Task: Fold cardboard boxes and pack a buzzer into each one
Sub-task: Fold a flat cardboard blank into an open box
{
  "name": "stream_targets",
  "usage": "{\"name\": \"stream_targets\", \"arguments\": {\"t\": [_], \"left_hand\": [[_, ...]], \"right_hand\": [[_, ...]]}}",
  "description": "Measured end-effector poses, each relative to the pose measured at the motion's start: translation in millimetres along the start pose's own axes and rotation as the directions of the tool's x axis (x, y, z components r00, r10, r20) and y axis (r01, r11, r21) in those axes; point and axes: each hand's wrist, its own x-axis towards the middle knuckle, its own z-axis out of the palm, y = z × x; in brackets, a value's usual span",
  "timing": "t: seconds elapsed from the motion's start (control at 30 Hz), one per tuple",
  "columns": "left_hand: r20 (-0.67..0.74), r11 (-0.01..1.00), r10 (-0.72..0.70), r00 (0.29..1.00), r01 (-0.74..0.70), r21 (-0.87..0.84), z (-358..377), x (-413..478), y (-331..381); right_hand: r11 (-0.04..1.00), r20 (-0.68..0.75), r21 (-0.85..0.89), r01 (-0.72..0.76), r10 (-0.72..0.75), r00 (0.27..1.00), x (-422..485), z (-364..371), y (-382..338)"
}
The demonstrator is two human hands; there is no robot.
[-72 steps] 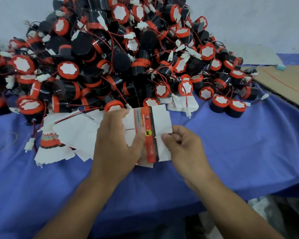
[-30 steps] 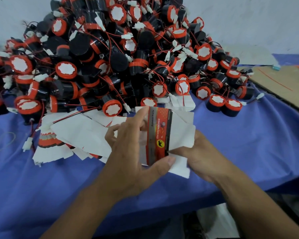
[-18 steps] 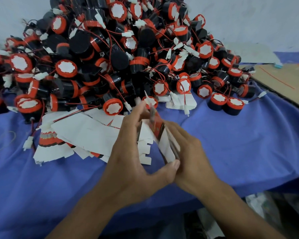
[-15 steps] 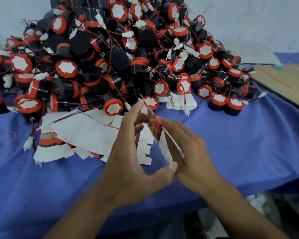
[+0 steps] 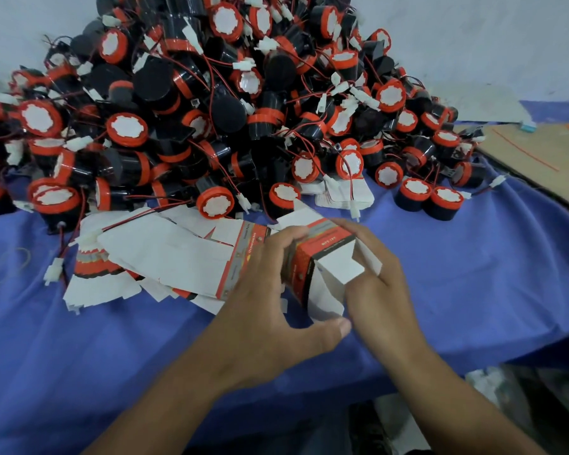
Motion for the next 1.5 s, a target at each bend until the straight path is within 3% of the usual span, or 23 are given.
{"name": "stream_targets", "arguments": {"t": [0.07, 0.13, 0.2, 0.3, 0.4, 0.5, 0.57, 0.7, 0.83, 0.93, 1.07, 1.17, 1.37, 1.5], "left_hand": [[-0.003, 0.985, -0.091, 0.996, 0.089, -0.147, -2, 0, 4], [-0.032, 0.931, -0.168, 0.985, 0.148, -0.335, -4, 1, 4], [-0.065, 0.887, -0.221, 0.973, 0.173, -0.428, -5, 1, 3], [-0.105, 0.871, -0.254, 0.961, 0.180, -0.456, -8, 3, 1], [-0.137, 0.859, -0.231, 0.963, 0.135, -0.494, -12, 6, 1], [-0.145, 0.869, -0.236, 0.961, 0.142, -0.474, -12, 7, 0], [-0.092, 0.876, -0.264, 0.960, 0.199, -0.439, -13, 6, -2], [0.071, 0.893, -0.226, 0.972, 0.236, -0.383, -9, 5, -1], [0.009, 0.863, -0.240, 0.971, 0.218, -0.456, -4, 5, -2], [-0.036, 0.813, -0.241, 0.970, 0.182, -0.553, -9, 6, -2], [-0.047, 0.700, -0.308, 0.950, 0.193, -0.688, -15, 5, -1], [-0.014, 0.600, -0.317, 0.948, 0.189, -0.777, -16, 4, -2], [0.007, 0.580, -0.332, 0.943, 0.210, -0.787, -13, 3, 1], [0.034, 0.511, -0.375, 0.927, 0.237, -0.826, -19, 5, 2]], "right_hand": [[0.968, 0.057, -0.191, 0.162, -0.154, 0.986, 1, -2, 0], [0.864, 0.155, -0.376, 0.336, -0.299, 0.942, 0, -4, 2], [0.840, 0.184, -0.399, 0.369, -0.321, 0.929, 0, -3, 2], [0.902, 0.042, -0.350, 0.252, -0.254, 0.966, 0, -1, -1], [0.991, -0.045, -0.121, -0.060, 0.055, 0.997, 3, 0, 0], [0.953, 0.012, 0.188, -0.236, 0.239, 0.971, 2, 4, 4], [0.898, 0.026, 0.342, -0.277, 0.286, 0.958, 3, 6, 4], [0.952, -0.004, 0.259, -0.165, 0.171, 0.985, -1, 6, 4], [0.981, 0.112, 0.191, -0.034, 0.012, 0.994, -9, 9, 1], [0.951, 0.172, 0.310, -0.011, -0.044, 0.984, -8, 8, -2], [0.861, 0.181, 0.498, -0.099, 0.008, 0.983, -4, 7, -9], [0.833, 0.238, 0.507, -0.223, 0.113, 0.965, 1, 7, -12], [0.804, 0.334, 0.520, -0.290, 0.121, 0.935, 2, 7, -5], [0.816, 0.410, 0.491, -0.305, 0.093, 0.908, 3, 2, -2]]}}
